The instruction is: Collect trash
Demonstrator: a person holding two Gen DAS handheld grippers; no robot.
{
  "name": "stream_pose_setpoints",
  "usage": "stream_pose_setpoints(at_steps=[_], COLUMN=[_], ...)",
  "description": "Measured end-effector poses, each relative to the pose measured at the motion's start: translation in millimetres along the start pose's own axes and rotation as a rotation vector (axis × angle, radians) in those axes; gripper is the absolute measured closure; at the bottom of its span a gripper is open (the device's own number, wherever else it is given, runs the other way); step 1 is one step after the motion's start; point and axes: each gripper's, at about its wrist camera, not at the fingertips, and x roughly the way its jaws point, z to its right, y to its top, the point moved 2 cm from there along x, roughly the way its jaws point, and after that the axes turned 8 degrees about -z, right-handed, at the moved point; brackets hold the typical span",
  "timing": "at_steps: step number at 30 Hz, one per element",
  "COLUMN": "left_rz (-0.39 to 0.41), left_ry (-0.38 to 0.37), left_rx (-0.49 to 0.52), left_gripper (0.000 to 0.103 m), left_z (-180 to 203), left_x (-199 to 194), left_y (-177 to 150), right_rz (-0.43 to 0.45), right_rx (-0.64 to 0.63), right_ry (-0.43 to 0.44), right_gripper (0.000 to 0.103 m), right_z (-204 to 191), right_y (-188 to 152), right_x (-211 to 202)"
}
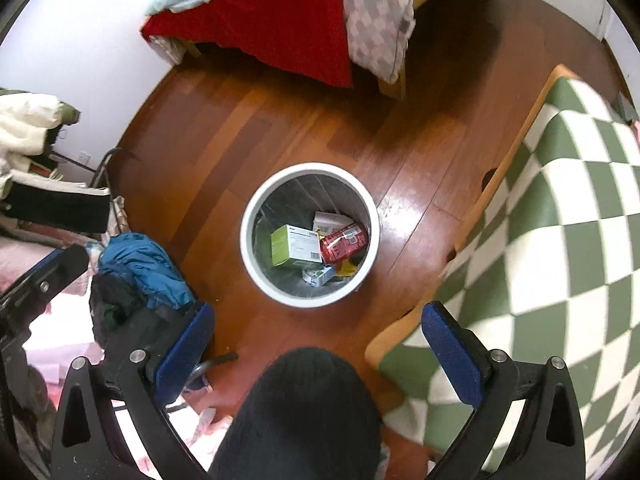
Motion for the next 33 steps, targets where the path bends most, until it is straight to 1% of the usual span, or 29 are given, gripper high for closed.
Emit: stream_pose_setpoints(at_steps=[7, 11, 15, 20, 25, 33], left_rz=[0.03, 0.051, 0.07, 0.087, 0.111, 0.124], left_ry=[-0.069, -0.112, -0.14, -0.171, -0.181, -0.196], left_rx=[0.034, 0.032, 0.028, 0.031, 0.038, 0.047], left_gripper=[0.006, 0.006, 0.006, 0.006, 0.006, 0.006], left_z=[14, 16, 18, 16, 13, 10], left_x=[-64, -95, -118, -141, -156, -170], left_y=[-24, -33, -40, -48, -53, -59], right_rz=[0.095, 0.124, 0.142, 0.167, 0.174, 0.165], right_rx=[-0.068, -0.112, -0.138, -0.169, -0.196, -0.216], right_ry=[0.028, 0.06, 0.099, 0.133, 0.153, 0.177], right_gripper=[0.0, 0.0, 0.0, 0.0, 0.0, 0.0], right_z=[-13, -23, -32, -47, -60, -73], right_y=[-37, -55, -68, -84, -97, -106], right_x=[-94, -137, -167, -199, -220, -233])
